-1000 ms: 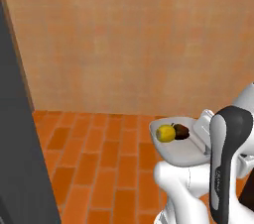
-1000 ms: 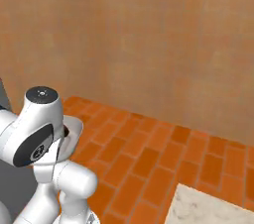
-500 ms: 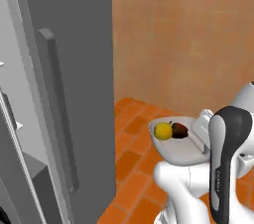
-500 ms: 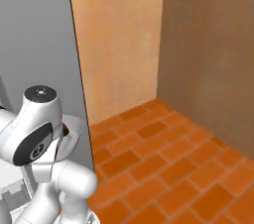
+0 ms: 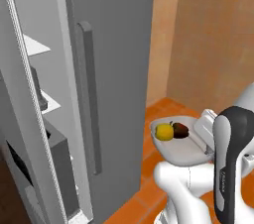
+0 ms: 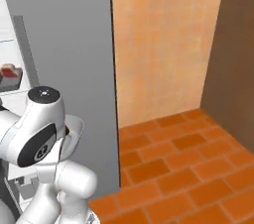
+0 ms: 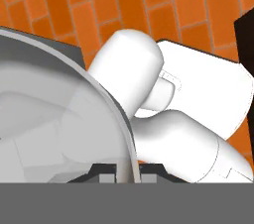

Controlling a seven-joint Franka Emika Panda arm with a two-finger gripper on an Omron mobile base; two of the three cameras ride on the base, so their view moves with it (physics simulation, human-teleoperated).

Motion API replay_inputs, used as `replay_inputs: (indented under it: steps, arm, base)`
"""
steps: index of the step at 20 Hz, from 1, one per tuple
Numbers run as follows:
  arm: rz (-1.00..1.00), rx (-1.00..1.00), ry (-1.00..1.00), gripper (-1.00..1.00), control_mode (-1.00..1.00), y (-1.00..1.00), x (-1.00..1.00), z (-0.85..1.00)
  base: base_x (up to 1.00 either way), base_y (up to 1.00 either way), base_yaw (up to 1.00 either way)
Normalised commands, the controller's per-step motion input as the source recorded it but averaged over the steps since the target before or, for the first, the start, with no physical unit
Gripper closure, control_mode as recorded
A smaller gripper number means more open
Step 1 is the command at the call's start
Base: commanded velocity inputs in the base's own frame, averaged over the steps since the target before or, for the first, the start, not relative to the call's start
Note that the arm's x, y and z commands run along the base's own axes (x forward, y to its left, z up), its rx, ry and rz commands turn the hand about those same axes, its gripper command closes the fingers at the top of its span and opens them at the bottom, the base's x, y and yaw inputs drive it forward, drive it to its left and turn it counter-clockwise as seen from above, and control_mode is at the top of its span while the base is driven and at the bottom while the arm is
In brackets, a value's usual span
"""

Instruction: Take the meat container that has the steak and place it on the second highest rack of the freezer. Then take the vegetable container that has the lemon and bell pepper and place it on the highest rack of the freezer.

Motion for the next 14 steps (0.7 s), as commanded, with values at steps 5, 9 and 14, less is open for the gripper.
replay_inputs:
  steps: [5, 9, 14]
  arm:
    - [0.0, 0.0, 0.0, 1.0, 1.0, 0.0, 0.0, 0.0]
    - [0.0, 0.0, 0.0, 1.0, 1.0, 0.0, 0.0, 0.0]
    - [0.0, 0.0, 0.0, 1.0, 1.0, 0.0, 0.0, 0.0]
  base:
    - [0.02, -0.51, 0.36]
    - [0.06, -0.44, 0.51]
    - [0.09, -0.39, 0.57]
